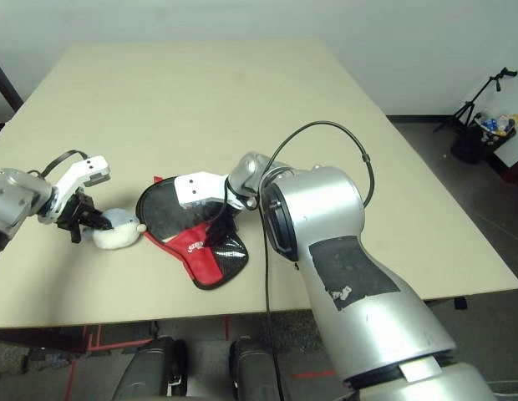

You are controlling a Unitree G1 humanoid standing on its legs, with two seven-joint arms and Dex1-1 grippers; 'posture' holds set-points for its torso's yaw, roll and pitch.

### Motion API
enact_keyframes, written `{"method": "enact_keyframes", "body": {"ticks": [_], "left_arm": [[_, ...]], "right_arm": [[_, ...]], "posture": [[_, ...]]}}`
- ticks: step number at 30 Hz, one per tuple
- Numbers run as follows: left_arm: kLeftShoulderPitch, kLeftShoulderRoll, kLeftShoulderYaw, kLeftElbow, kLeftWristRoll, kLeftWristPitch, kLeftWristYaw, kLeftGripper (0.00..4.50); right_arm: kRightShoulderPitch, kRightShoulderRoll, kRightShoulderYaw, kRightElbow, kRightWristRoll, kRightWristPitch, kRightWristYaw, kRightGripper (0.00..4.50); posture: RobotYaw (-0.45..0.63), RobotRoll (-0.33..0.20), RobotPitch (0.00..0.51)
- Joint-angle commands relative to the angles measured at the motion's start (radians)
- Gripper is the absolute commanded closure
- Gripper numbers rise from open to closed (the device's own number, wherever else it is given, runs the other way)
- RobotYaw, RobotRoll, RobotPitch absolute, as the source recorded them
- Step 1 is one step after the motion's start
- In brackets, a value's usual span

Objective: Store the ping-pong paddle in its case and zip it.

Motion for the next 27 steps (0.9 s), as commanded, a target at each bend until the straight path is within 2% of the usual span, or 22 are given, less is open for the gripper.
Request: {"method": "enact_keyframes", "body": {"ticks": [1,7,11,20,27], "left_arm": [[-0.084,-0.077,0.029,0.226,0.097,-0.115,0.362,4.34],[-0.193,-0.189,0.04,0.412,0.154,-0.231,0.573,4.37],[-0.246,-0.226,0.061,0.446,0.165,-0.239,0.605,4.37],[-0.252,-0.272,0.135,0.403,0.114,-0.165,0.359,4.38],[-0.189,-0.247,0.117,0.247,0.118,-0.06,0.118,4.38]], "right_arm": [[0.043,0.025,0.026,0.042,-0.016,0.018,0.009,0.0],[0.039,0.04,0.026,0.042,0.0,0.035,0.006,0.0],[0.041,0.042,0.027,0.042,0.007,0.043,0.004,0.0],[0.025,0.033,0.023,0.042,0.028,0.045,0.03,0.0],[0.0,0.001,0.013,0.042,0.032,0.04,0.092,0.0]], "posture": [[0.12,0.0,0.14],[0.1,0.0,0.143],[0.09,0.0,0.143],[0.09,0.0,0.137],[0.08,0.0,0.129]]}}
